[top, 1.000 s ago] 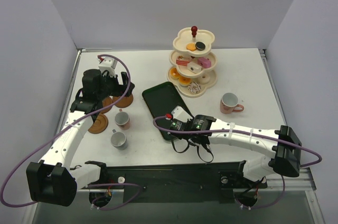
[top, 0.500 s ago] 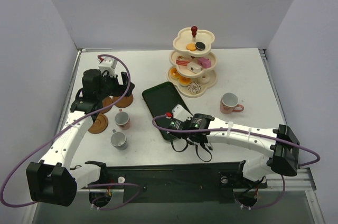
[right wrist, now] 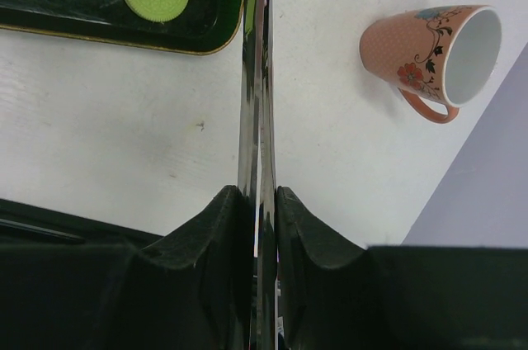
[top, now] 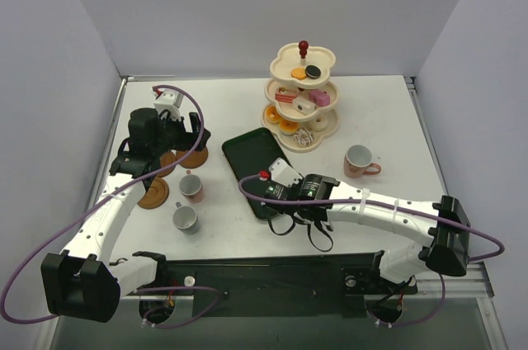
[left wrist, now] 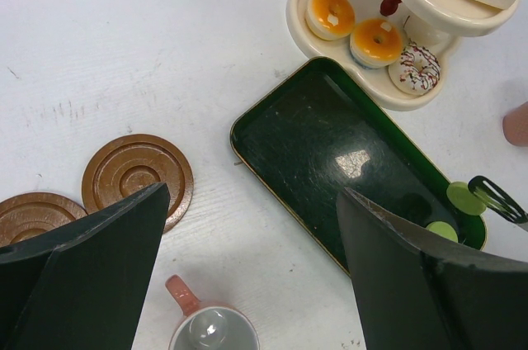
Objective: Serve the afternoon tea
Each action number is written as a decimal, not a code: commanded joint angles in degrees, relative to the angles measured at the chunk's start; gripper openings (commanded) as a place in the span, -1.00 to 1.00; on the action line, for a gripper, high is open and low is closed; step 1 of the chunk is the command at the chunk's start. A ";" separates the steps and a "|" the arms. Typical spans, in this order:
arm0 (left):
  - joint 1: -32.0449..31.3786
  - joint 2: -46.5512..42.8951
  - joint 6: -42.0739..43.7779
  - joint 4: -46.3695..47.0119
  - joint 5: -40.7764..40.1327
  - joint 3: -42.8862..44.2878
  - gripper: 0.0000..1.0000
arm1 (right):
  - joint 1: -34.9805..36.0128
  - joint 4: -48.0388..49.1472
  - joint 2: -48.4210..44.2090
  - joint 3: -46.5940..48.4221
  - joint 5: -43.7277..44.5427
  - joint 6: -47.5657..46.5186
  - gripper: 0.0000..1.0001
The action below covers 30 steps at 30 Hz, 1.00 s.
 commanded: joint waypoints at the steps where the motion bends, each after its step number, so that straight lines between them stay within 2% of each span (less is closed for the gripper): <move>1: -0.22 -0.35 -0.35 1.69 0.70 1.04 0.87 | -0.20 -2.90 -4.86 4.68 2.43 -0.70 -0.87; 9: -0.22 -0.44 -0.53 1.78 0.87 1.04 0.87 | -4.24 -2.98 -9.70 10.65 2.95 -5.34 -0.88; 14: -0.22 -0.52 -0.53 1.78 0.87 1.13 0.87 | -9.33 -2.81 -10.41 20.74 6.28 -12.54 -0.88; 19: -0.13 -0.52 -0.53 1.86 0.88 1.04 0.87 | -14.34 1.57 -9.53 29.54 6.20 -18.97 -0.88; 24: -0.04 -0.61 -0.53 1.86 0.96 1.13 0.87 | -22.08 5.71 -5.85 35.44 1.12 -25.30 -0.88; 30: 0.14 -0.52 -0.53 1.95 1.23 1.21 0.87 | -31.30 9.23 -0.92 40.72 -6.35 -28.03 -0.89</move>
